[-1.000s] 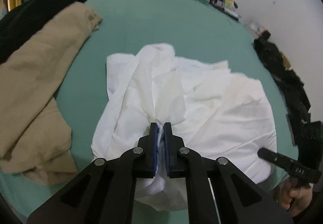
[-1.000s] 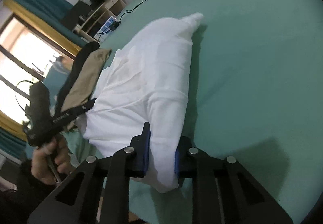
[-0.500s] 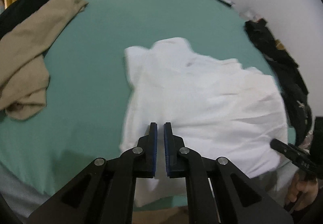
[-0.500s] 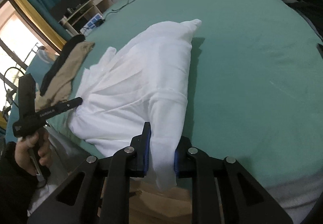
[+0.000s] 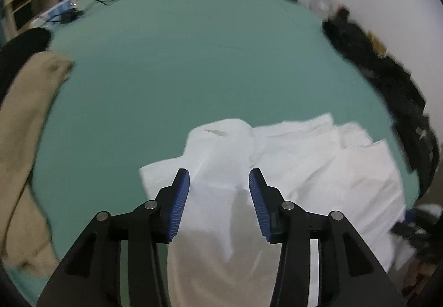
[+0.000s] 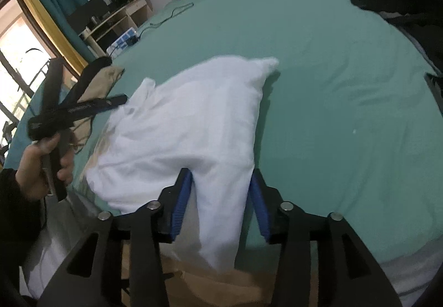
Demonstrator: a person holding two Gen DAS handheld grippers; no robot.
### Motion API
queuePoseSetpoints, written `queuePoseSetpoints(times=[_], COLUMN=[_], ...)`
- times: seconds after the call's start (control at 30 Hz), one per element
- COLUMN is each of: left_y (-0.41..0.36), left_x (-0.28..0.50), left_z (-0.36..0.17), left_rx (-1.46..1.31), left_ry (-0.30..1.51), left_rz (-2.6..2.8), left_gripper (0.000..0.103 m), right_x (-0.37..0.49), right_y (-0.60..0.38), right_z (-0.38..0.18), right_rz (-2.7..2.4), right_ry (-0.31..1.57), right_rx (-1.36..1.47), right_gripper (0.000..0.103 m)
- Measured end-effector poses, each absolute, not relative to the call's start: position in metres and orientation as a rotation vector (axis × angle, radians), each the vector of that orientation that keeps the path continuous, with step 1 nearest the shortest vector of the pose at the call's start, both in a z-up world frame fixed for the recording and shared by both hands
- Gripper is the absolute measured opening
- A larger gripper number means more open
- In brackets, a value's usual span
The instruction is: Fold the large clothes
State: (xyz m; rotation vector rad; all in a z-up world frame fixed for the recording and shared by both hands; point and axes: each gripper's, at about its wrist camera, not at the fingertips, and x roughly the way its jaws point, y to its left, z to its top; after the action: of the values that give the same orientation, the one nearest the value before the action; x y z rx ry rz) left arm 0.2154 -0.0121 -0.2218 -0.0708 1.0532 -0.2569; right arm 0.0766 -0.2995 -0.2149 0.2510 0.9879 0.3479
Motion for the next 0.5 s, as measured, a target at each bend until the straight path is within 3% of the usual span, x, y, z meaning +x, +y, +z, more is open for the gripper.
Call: queuePoseSetpoints(times=[0.1,0.33,0.5], left_y=[-0.022,0.017,0.056], left_x=[0.229,0.21,0.187], left_z=[-0.242,-0.234,-0.228], left_rx=[0.012,-0.043,-0.161], left_ry=[1.143,1.059,1.071], left_rz=[-0.265,-0.069,0.05], left_gripper=[0.047,0.046,0.046], right_x=[0.082,0.089,0.09], right_y=[-0.303,-0.305,-0.302], right_z=[-0.213,-0.22,-0.222], right_rz=[0.342,0.316,0.281], right_ry=[0.971,0.978,0.998], right_rx=[0.254,0.25,0.21], right_gripper=[0.05,0.065,0.068])
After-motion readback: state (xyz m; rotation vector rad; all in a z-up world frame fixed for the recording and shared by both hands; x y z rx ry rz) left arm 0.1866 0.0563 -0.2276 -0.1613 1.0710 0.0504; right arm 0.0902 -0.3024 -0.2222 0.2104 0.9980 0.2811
